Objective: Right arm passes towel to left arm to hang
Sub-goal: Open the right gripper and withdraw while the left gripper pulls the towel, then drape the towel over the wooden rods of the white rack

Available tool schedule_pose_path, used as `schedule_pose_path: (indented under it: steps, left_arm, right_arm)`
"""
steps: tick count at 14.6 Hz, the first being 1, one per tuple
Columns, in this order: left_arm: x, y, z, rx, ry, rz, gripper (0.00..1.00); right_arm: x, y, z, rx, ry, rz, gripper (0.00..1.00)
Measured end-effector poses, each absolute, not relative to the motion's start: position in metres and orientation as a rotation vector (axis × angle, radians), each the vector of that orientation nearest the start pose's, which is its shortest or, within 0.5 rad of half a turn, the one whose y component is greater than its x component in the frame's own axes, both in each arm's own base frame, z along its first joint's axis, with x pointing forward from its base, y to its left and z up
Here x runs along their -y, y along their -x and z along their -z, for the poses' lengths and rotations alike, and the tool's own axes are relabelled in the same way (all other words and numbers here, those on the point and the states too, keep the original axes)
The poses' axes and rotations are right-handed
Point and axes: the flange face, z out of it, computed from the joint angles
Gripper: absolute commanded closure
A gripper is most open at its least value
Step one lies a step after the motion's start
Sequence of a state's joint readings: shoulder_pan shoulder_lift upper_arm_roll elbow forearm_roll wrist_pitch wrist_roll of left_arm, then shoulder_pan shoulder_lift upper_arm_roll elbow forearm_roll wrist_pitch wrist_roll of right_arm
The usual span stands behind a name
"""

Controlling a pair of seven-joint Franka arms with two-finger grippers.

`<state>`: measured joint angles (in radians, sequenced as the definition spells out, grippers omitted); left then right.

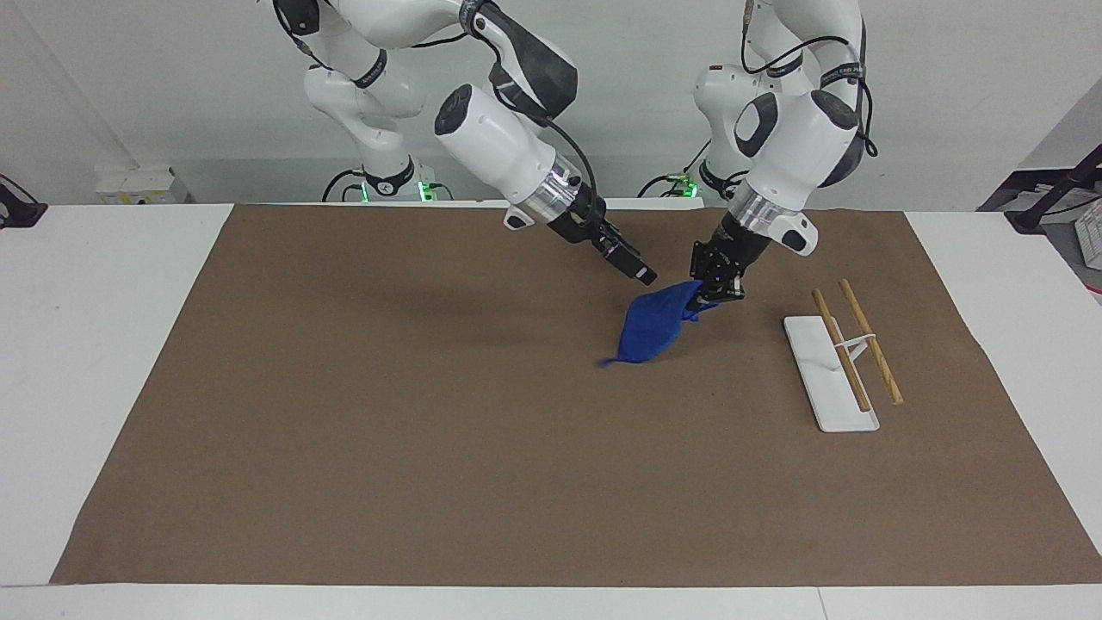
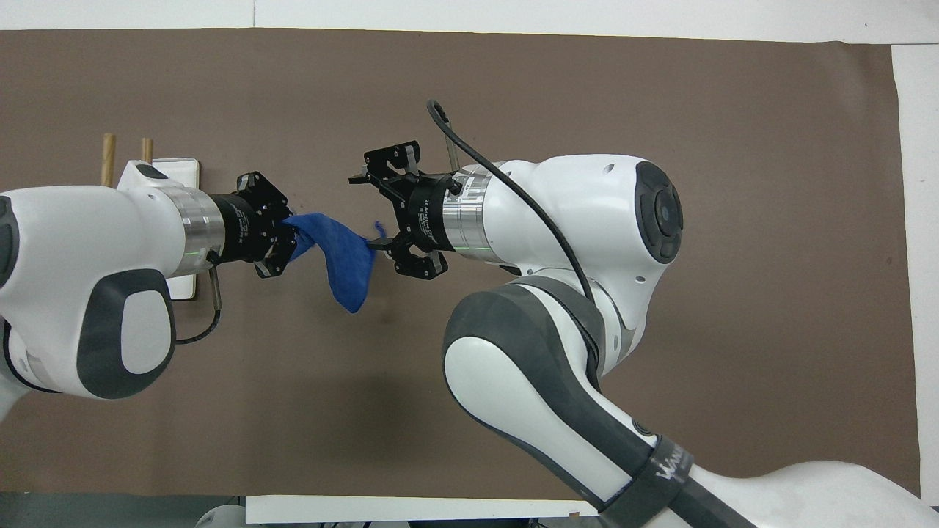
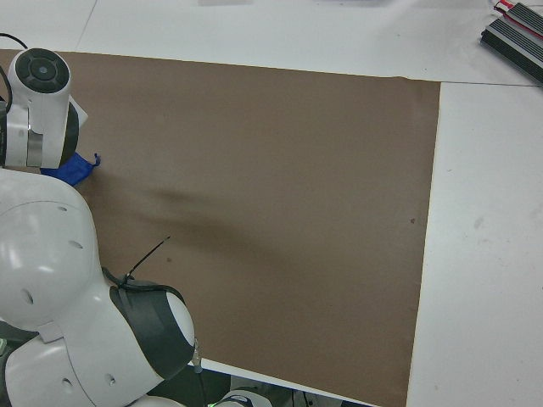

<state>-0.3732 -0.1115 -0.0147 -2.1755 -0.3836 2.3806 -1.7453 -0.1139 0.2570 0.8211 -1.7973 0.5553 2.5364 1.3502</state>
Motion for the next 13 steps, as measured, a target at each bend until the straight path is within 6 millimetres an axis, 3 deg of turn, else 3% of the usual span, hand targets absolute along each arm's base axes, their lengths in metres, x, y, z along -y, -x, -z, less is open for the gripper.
schedule_pose_path:
  steps: [2,5,7,9,12,13]
  left_arm:
    - [0.184,-0.517,-0.478,-1.859,-1.961,0.100,1.00]
    - [0.145,-0.531,-0.475,-1.694,-2.105,0.012,1.00]
    - [0.121,-0.536,-0.474,-1.624,-2.171,-0.021,1.00]
    - [0.092,-0.542,-0.473,-1.625,-2.174,-0.050,1.00]
    - [0.042,-0.548,-0.473,-1.598,-2.199,-0.112,1.00]
    - [0.027,-0.550,-0.474,-1.566,-2.224,-0.138,1.00]
  right_arm:
    - [-0.372,-0.528,-0.488,-1.038,2.190,-0.168,0.00]
    - [-0.319,-0.539,-0.459,-0.750,2.423,0.028,0.00]
    - [-0.267,-0.555,-0.453,-0.527,2.580,0.105,0.00]
    - [-0.199,-0.570,-0.453,-0.275,2.742,0.157,0.00]
    - [-0.100,-0.576,-0.460,-0.093,2.971,0.140,0.00]
    - [-0.075,-0.574,-0.467,-0.061,3.032,0.128,0.00]
